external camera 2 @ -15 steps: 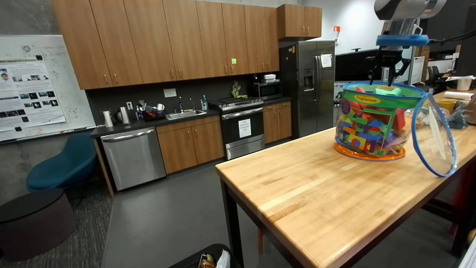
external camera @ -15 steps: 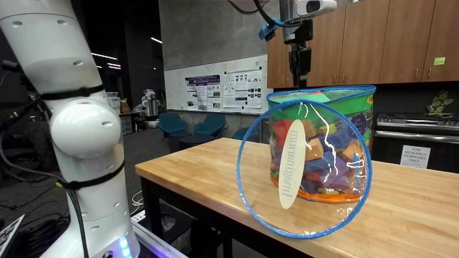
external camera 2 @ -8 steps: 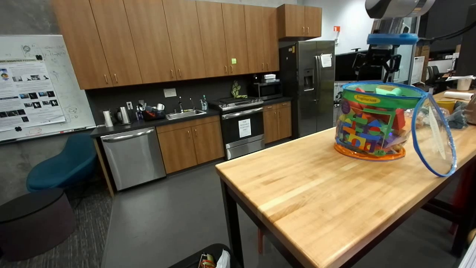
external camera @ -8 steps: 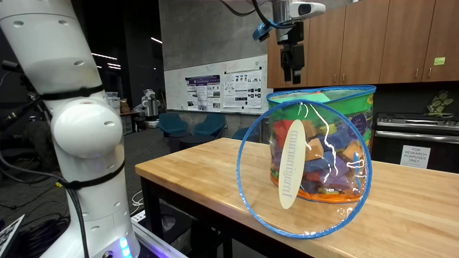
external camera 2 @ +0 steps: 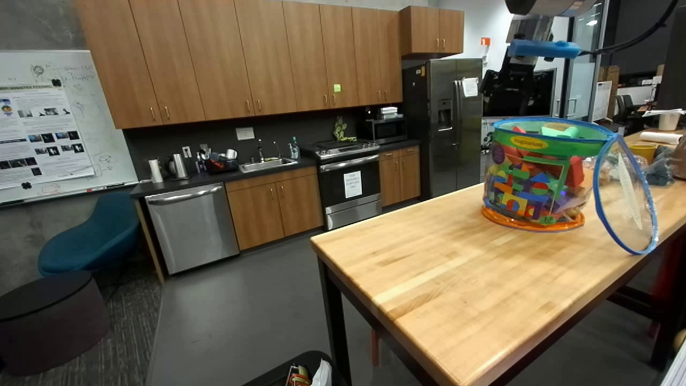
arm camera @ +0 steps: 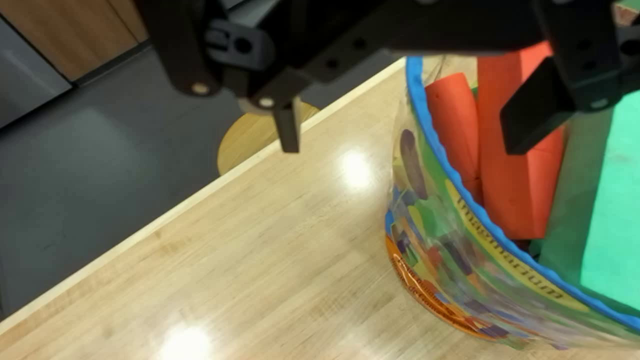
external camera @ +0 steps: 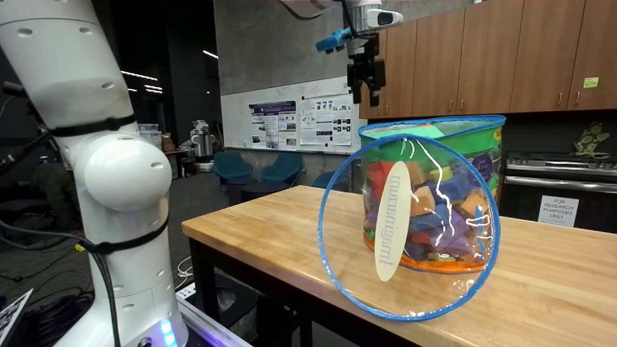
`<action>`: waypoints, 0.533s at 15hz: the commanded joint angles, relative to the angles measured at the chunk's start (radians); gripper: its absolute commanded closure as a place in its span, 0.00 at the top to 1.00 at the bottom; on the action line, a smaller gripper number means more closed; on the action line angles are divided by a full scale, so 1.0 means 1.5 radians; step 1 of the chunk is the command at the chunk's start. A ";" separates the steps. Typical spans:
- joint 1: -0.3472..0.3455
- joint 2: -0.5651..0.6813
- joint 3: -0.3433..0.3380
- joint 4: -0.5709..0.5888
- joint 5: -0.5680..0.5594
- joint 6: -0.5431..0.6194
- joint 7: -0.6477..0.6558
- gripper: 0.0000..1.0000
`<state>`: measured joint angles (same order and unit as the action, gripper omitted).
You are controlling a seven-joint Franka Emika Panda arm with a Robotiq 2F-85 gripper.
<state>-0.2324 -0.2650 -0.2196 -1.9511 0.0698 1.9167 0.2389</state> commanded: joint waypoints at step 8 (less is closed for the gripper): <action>0.059 -0.013 0.071 -0.037 -0.029 0.020 -0.062 1.00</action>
<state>-0.1602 -0.2690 -0.1361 -1.9661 0.0533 1.9098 0.1610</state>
